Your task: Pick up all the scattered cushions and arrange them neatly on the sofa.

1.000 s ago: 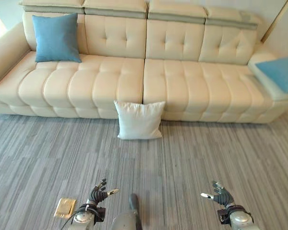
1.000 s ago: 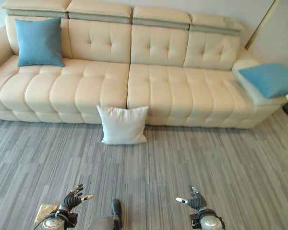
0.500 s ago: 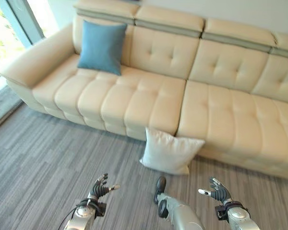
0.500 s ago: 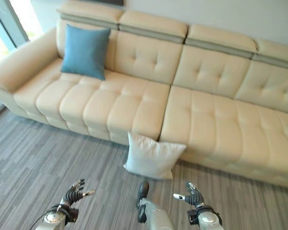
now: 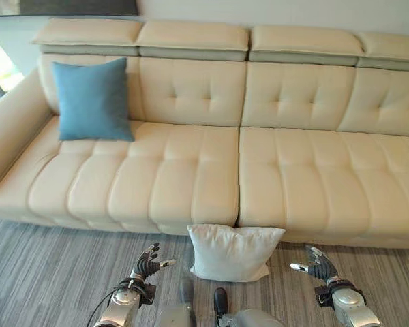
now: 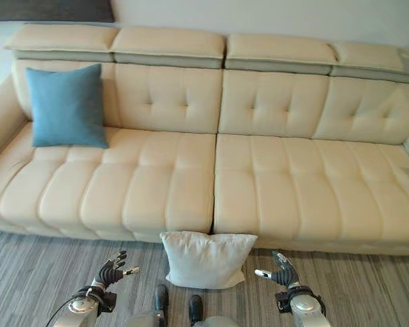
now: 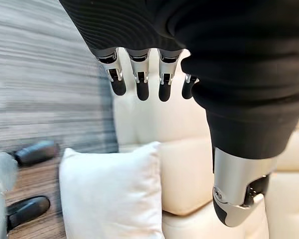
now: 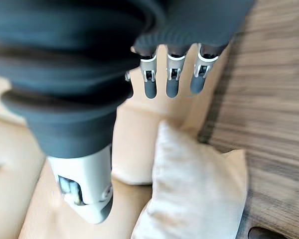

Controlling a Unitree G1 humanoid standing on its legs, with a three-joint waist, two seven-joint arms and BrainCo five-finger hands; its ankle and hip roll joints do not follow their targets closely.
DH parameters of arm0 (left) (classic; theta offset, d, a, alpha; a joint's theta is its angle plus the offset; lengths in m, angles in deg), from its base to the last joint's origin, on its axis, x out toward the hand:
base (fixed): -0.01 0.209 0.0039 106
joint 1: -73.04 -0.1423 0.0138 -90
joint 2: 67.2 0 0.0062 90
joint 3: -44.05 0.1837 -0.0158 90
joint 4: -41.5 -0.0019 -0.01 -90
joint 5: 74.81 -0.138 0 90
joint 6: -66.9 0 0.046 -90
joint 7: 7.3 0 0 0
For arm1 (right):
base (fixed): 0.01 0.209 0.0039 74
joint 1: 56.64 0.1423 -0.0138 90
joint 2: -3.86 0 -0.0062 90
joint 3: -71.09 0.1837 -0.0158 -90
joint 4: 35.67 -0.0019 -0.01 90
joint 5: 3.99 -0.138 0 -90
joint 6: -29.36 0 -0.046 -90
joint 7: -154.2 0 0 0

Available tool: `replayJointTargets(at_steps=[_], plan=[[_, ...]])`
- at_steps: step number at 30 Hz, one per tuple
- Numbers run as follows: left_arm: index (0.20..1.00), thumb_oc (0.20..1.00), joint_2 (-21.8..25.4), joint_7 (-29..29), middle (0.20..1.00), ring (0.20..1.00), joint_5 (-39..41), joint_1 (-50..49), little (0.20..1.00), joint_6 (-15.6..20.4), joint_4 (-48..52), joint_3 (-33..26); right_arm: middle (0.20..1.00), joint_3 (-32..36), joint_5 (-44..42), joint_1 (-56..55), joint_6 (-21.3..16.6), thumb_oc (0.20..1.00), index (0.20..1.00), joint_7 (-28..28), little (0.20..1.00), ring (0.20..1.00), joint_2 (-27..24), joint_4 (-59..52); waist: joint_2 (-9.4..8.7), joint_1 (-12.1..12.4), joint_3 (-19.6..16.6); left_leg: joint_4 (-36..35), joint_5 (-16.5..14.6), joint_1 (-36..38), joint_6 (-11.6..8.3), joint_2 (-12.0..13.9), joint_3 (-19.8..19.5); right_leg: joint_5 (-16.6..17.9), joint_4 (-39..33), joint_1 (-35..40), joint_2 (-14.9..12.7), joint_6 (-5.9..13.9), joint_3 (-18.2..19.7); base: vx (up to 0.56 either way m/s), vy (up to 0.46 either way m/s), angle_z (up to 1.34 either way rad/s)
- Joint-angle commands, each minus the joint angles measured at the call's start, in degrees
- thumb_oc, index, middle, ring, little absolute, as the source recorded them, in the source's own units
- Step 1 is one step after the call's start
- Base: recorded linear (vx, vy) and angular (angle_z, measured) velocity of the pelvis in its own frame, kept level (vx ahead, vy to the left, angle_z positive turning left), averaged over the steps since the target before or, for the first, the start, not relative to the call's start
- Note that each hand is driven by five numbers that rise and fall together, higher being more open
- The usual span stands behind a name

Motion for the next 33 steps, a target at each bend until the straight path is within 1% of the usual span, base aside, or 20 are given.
replayJointTargets(at_steps=[1, 4, 7, 8, 9, 11, 12, 13, 19, 21, 23, 24, 26, 27, 28, 29, 30, 31, 32, 33], plan=[[1.0, 1.0, 1.92, -0.3, 1.0, 1.0, -1.39, 0.01, 1.0, 1.15, -0.41, -0.64, 1.0, -1.88, 0.8, 1.66, -1.18, 1.0, 1.0, 0.48, 1.0, 1.0, -0.2, -4.22, -1.23, 1.8, 0.75, 6.03, -7.69, 4.34, -0.9, 0.33, 3.42, -4.0, 13.74, -8.97, -7.84, 9.83, -5.88, 0.04, 0.042, -0.46], [1.0, 1.0, 2.28, -0.17, 1.0, 1.0, -2.07, 0.48, 1.0, 1.13, -1.29, -0.7, 1.0, -2.16, 1.08, 1.96, -1.16, 1.0, 1.0, 0.67, 1.0, 1.0, 0.22, -3.98, -1.26, 1.82, 0.9, 6.14, -8.23, 4.67, -0.38, 0.34, 3.28, -4.42, 15.49, -9.58, -8.16, 10.19, -4.58, 0.03, -0.027, -0.54], [1.0, 1.0, 2.88, 0.54, 1.0, 1.0, -1.63, 0.75, 1.0, 1.3, -1.16, -1.48, 1.0, -2.24, 1.27, 2.63, -1.51, 1.0, 1.0, 0.53, 1.0, 1.0, 0.5, -4.53, -0.39, 2.25, 0.94, 6.02, -8.46, 4.83, -0.47, 2.08, 3.08, -3.09, 16.25, -10.52, -11.83, 10.74, -5.25, 0.03, -0.176, -0.03], [1.0, 1.0, 3.22, 0.94, 1.0, 1.0, -0.89, 1.58, 1.0, 1.46, -1.05, -1.29, 1.0, -2.29, 1.56, 2.69, -1.33, 1.0, 1.0, 0.47, 1.0, 1.0, 0.48, -4.94, -0.37, 2.04, 1.03, 6.24, -8.59, 5.03, -0.99, 2.66, 1.93, -1.87, 15.49, -11.01, -13.99, 11.07, -4.1, 0.06, -0.2, -0.02], [1.0, 1.0, 3.23, 0.94, 1.0, 1.0, -0.88, 1.58, 1.0, 1.46, -1.05, -1.28, 1.0, -2.28, 1.56, 2.67, -1.32, 1.0, 1.0, 0.47, 1.0, 1.0, 0.48, -4.95, -0.35, 1.99, 1.09, 6.3, -8.64, 5.07, -0.99, 2.67, 1.87, -1.88, 15.45, -10.9, -13.99, 11.08, -4.18, 0.09, -0.176, 0.12], [1.0, 1.0, 3.48, 0.81, 1.0, 1.0, -1.2, 1.91, 1.0, 1.69, -1.49, -0.97, 1.0, -2.17, 1.6, 2.4, -1.15, 1.0, 1.0, 0.52, 1.0, 1.0, 0.16, -5.46, -1.36, 2.09, 0.26, 6.86, -9.51, 5.16, -1.64, 2.43, 1.82, -2.79, 11.86, -8.49, -14.43, 11.26, -3.54, 0.1, -0.156, 0.32], [1.0, 1.0, 3.52, 1.11, 1.0, 1.0, -1.33, 2.05, 1.0, 1.82, -2.16, -1.36, 1.0, -2.44, 2.02, 2.62, -1.27, 1.0, 1.0, 0.35, 1.0, 1.0, 0.14, -5.38, -1.74, 2.64, -0.08, 7.21, -9.92, 5.22, -2.03, 2.72, 2.4, -2.7, 10.47, -7.63, -15.01, 11.66, -4.87, 0.08, -0.296, 0.28], [1.0, 1.0, 3.26, 1.4, 1.0, 1.0, -0.41, 2.37, 1.0, 1.82, -2.65, -1.5, 1.0, -3.17, 2.18, 3.34, -1.29, 1.0, 1.0, 0.35, 1.0, 1.0, -0.36, -5.99, -2.18, 2.75, -0.04, 7.74, -9.22, 4.22, -2.89, 3.55, 1.99, -2.77, 9.59, -7.61, -14.1, 11.48, -4.59, 0.03, -0.289, 0.15], [1.0, 1.0, 2.88, 1.84, 1.0, 1.0, 0.35, 3.41, 1.0, 2.17, -3.24, -1.85, 1.0, -3.58, 2.69, 3.51, -1.56, 1.0, 1.0, 0.02, 1.0, 1.0, -1.55, -7.48, -1.68, 2.92, -0.01, 4.37, -7.02, 4.23, -4.02, 5.52, 0.49, -3.76, 7.77, -6.37, -13.06, 10.65, -7.38, -0.01, -0.163, 0.25], [1.0, 1.0, 3.26, 3.06, 1.0, 1.0, 2.34, 5.68, 1.0, 2.68, -2.4, -2.06, 1.0, -3.88, 2.46, 4.66, -1.83, 1.0, 1.0, -1.19, 1.0, 1.0, -1.7, -6.56, -1.03, 3.21, 1.63, 3.34, -5.3, 1.64, -4.83, 5.95, -1.48, -4.79, 8.04, -7.59, -12.7, 9.85, -9.54, -0.2, -0.187, 0.28], [1.0, 1.0, 3.21, 4.19, 1.0, 1.0, 4.13, 7.83, 1.0, 3.27, -1.83, -1.99, 1.0, -3.58, 2.09, 6.06, -2.01, 1.0, 1.0, -2.61, 1.0, 1.0, -1.71, -4.69, -0.43, 3.12, 3.26, 4.29, -4.52, -2.01, -5.36, 6.23, -1.86, -5.26, 9.06, -9.96, -13.19, 9.35, -11.24, -0.18, -0.085, 0.7], [1.0, 1.0, 3.2, 4.19, 1.0, 1.0, 4.14, 7.85, 1.0, 3.27, -1.84, -2.0, 1.0, -3.59, 2.09, 6.1, -2.04, 1.0, 1.0, -2.61, 1.0, 1.0, -1.71, -4.64, -0.42, 3.05, 3.18, 4.38, -4.53, -2.18, -5.37, 6.22, -1.93, -5.29, 9.12, -10.09, -13.2, 9.35, -11.3, -0.13, -0.024, 0.95], [1.0, 1.0, 3.11, 5.5, 1.0, 1.0, 5.94, 9.8, 1.0, 3.98, -2.3, -2.18, 1.0, -2.82, 1.3, 8.16, -2.06, 1.0, 1.0, -4.77, 1.0, 1.0, -1.31, -0.29, 0.69, 2.78, 4.93, 5.58, -4.16, -5.47, -5.48, 6.81, -0.8, -5.74, 11.28, -13.53, -13.79, 8.98, -12.5, -0.22, 0.001, 0.5], [1.0, 1.0, 3.63, 7.33, 1.0, 1.0, 7.83, 12.57, 1.0, 5.1, -3.52, -2.4, 1.0, -2.27, -0.21, 12.23, -2.34, 1.0, 1.0, -7.26, 1.0, 1.0, -0.89, 4.11, 1.41, 2.64, 7.57, 8.24, -3.83, -10.14, -5.28, 7.11, 0.23, -5.81, 15.2, -19.24, -14.39, 8.82, -12.03, -0.24, 0.018, 0.05], [1.0, 1.0, 3.64, 7.32, 1.0, 1.0, 7.85, 12.67, 1.0, 5.12, -3.59, -2.42, 1.0, -2.27, -0.23, 12.34, -2.38, 1.0, 1.0, -7.26, 1.0, 1.0, -0.88, 4.19, 1.38, 2.67, 7.4, 8.46, -3.91, -10.52, -5.27, 7.09, 0.26, -5.88, 15.43, -19.65, -14.42, 8.82, -11.96, -0.34, 0.059, -0.02], [1.0, 1.0, 4.41, 9.08, 1.0, 1.0, 10.33, 15.96, 1.0, 6.29, -5.4, -2.96, 1.0, -1.55, -2.9, 17.56, -2.91, 1.0, 1.0, -9.45, 1.0, 1.0, -0.97, 8.07, 1.81, 2.56, 9.16, 10.6, -3.83, -15.21, -5.06, 6.95, 1.14, -5.7, 18.57, -25.73, -14.53, 8.9, -10.71, -0.23, 0.065, 0.03], [1.0, 1.0, 4.93, 9.91, 1.0, 1.0, 11.92, 17.2, 1.0, 6.64, -6.13, -3.64, 1.0, -1.36, -3.96, 19.95, -2.74, 1.0, 1.0, -10.35, 1.0, 1.0, -1.4, 9.6, 1.95, 2.54, 9.62, 12.25, -4.23, -18.07, -4.86, 6.74, 1.75, -5.79, 20.02, -28.85, -14.65, 8.91, -9.95, -0.37, 0.116, 0.0], [1.0, 1.0, 6.13, 11.06, 1.0, 1.0, 14.22, 20.69, 1.0, 7.34, -8.52, -4.02, 1.0, -0.34, -6.84, 24.34, -3.24, 1.0, 1.0, -11.91, 1.0, 1.0, -2.11, 11.99, 2.18, 2.1, 10.91, 15.46, -4.54, -23.75, -4.79, 6.49, 2.52, -5.62, 22.79, -34.71, -15.1, 9.15, -8.64, -0.24, 0.103, -0.33], [1.0, 1.0, 7.38, 11.83, 1.0, 1.0, 15.16, 23.95, 1.0, 7.52, -10.04, -3.1, 1.0, 0.26, -9.42, 27.68, -3.57, 1.0, 1.0, -13.24, 1.0, 1.0, -3.32, 15.42, 2.62, 1.68, 12.12, 19.2, -6.59, -28.4, -5.05, 6.64, 2.61, -7.3, 25.92, -39.04, -15.49, 9.42, -7.41, -0.28, 0.126, -0.3], [1.0, 1.0, 8.45, 12.55, 1.0, 1.0, 16.1, 27.35, 1.0, 7.55, -11.53, -2.5, 1.0, -0.18, -11.85, 31.55, -3.63, 1.0, 1.0, -13.92, 1.0, 1.0, -3.76, 18.04, 2.72, 1.35, 12.94, 23.13, -7.45, -34.32, -4.86, 6.95, 2.68, -7.47, 30.15, -45.33, -15.58, 9.24, -6.0, -0.27, 0.107, -0.13]])
